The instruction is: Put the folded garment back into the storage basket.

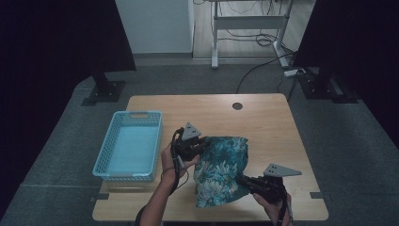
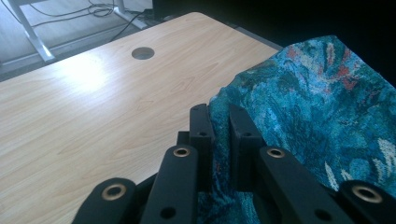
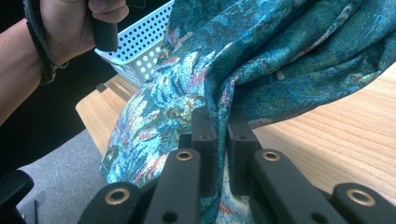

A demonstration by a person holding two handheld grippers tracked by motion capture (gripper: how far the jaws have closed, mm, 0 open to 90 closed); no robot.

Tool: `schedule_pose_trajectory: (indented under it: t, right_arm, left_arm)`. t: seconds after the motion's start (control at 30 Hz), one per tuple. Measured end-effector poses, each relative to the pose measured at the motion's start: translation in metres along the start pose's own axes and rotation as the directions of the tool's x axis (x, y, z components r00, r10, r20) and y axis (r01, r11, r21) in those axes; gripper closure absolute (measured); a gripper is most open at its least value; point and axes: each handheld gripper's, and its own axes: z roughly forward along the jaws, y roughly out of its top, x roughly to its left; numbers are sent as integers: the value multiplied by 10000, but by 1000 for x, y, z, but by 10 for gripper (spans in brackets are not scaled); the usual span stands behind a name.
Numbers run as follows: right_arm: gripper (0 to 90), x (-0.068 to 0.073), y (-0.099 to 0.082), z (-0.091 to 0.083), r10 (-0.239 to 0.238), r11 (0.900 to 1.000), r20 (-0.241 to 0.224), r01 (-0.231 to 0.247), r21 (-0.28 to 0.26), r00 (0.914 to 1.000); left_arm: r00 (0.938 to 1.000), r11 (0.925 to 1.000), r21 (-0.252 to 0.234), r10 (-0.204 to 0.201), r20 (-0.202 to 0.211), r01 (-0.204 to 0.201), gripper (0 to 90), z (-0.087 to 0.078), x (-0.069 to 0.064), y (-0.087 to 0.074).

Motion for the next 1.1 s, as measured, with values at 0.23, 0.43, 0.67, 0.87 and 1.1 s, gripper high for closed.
schedule_pose_trajectory:
  t: [0.23,0.43,0.67,0.87,1.1]
  right_arm:
    - [842,4,6,5,-65,9998,-11,65,175,10000]
    - [841,9,15,11,-240,9995,-37,241,206,9997]
    - [841,13,19,21,-319,9990,-91,321,311,9995]
    - [841,17,23,30,-372,9988,-197,378,309,9991]
    - [841,22,26,39,-403,9984,-313,415,380,9987]
  left_arm:
    - [9999,10000,56,49,-142,-48,816,-5,3,2]
    - [9997,10000,16,21,-239,-21,816,-10,8,3]
    - [9996,10000,-52,4,-286,-5,816,-18,15,1]
    - [9990,9998,-48,-184,-416,182,816,-25,24,0]
    - [9982,9999,16,-153,-574,154,816,-31,29,0]
